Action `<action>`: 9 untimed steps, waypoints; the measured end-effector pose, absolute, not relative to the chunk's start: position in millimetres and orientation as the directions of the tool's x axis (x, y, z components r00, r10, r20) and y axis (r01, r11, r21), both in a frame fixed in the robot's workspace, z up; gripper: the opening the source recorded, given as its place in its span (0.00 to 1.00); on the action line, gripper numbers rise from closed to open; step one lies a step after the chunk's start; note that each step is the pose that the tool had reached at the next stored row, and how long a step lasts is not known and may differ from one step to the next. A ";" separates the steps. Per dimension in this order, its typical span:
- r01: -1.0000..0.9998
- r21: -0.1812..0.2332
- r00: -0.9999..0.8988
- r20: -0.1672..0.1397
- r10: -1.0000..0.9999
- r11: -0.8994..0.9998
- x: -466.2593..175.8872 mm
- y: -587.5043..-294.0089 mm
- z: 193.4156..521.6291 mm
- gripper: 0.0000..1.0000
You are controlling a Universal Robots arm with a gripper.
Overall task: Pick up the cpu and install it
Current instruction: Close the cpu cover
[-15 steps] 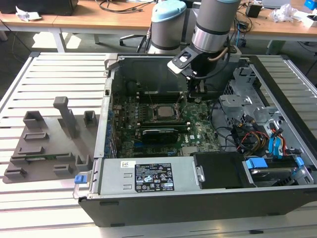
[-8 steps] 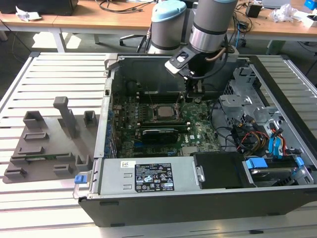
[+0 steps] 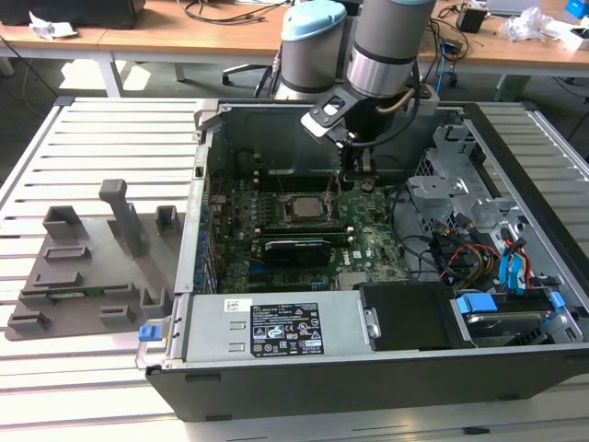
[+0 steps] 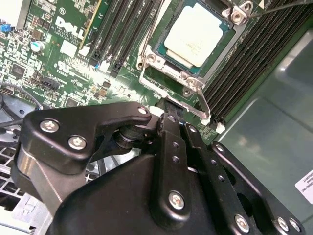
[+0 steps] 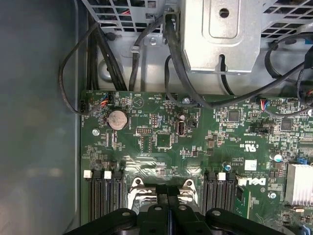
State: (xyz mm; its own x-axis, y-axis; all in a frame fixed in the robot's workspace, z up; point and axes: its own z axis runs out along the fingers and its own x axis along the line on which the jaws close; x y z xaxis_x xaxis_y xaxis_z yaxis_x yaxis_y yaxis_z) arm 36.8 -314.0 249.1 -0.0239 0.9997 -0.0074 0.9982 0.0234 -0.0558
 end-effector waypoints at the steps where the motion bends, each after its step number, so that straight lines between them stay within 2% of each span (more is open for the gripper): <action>1: 0.998 -0.056 -0.024 -0.007 1.000 0.023 35.9 -314.0 249.1 0.11; 9: 0.998 -0.056 -0.024 -0.007 1.000 0.023 24.5 -314.0 249.1 0.11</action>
